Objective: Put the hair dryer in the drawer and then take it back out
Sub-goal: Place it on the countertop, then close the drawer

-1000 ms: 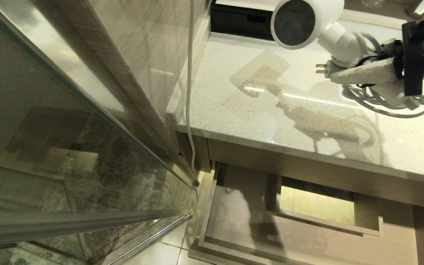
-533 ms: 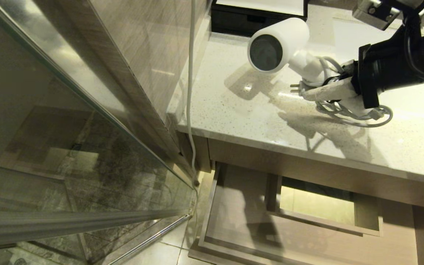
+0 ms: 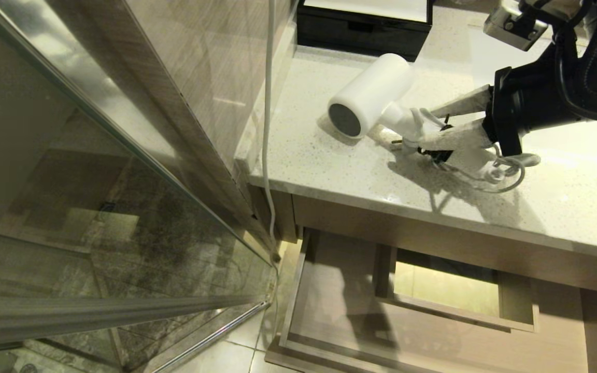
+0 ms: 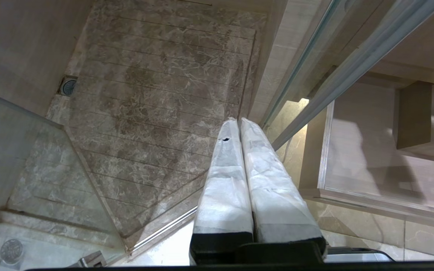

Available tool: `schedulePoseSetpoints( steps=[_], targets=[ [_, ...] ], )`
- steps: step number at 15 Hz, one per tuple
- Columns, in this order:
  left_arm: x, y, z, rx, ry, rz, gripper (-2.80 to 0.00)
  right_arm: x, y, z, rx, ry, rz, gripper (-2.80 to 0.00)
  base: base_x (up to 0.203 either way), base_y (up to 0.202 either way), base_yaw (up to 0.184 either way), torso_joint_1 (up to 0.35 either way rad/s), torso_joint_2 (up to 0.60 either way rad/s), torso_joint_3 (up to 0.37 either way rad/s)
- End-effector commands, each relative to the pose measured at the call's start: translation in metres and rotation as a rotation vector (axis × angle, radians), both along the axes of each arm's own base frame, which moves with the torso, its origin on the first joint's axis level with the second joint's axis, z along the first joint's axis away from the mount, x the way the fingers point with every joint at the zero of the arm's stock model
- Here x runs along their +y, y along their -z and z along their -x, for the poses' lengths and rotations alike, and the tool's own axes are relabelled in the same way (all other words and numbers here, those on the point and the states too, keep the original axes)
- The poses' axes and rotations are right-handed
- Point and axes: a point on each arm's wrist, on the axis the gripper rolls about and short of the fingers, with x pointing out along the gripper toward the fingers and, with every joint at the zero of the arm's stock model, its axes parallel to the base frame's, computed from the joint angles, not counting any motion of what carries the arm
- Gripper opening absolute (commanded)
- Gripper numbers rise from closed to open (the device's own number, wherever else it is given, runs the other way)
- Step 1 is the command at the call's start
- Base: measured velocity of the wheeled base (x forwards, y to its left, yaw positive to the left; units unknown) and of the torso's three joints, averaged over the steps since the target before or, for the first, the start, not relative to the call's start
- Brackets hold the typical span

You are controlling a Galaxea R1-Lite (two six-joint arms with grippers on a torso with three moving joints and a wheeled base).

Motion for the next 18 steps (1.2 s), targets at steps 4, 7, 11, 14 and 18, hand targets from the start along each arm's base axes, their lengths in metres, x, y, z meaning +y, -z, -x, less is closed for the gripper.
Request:
schedulePoseSetpoints(
  steps=[4, 7, 11, 14, 18],
  targets=[
    [0.0, 0.0, 0.0, 0.002, 0.0, 0.0, -2.8, -0.01, -0.01, 0.017, -0.023, 0.017, -0.012, 0.0, 0.0, 0.0, 0.0, 0.0, 0.0, 0.0],
    [0.0, 0.0, 0.0, 0.001, -0.001, 0.0, -2.8, -0.035, -0.013, 0.037, -0.044, 0.088, -0.021, 0.0, 0.0, 0.0, 0.0, 0.0, 0.0, 0.0],
    [0.0, 0.0, 0.0, 0.001, 0.001, 0.0, -2.8, -0.07, -0.017, 0.076, -0.081, 0.231, -0.031, -2.8, 0.0, 0.0, 0.0, 0.0, 0.0, 0.0],
    [0.0, 0.0, 0.0, 0.001, 0.0, 0.0, -2.8, -0.079, -0.023, 0.104, -0.137, 0.295, -0.027, -2.8, 0.0, 0.0, 0.0, 0.0, 0.0, 0.0],
    [0.0, 0.0, 0.0, 0.002, 0.001, 0.0, -2.8, -0.087, -0.024, 0.14, -0.206, 0.413, -0.007, -2.8, 0.0, 0.0, 0.0, 0.0, 0.0, 0.0]
  ],
)
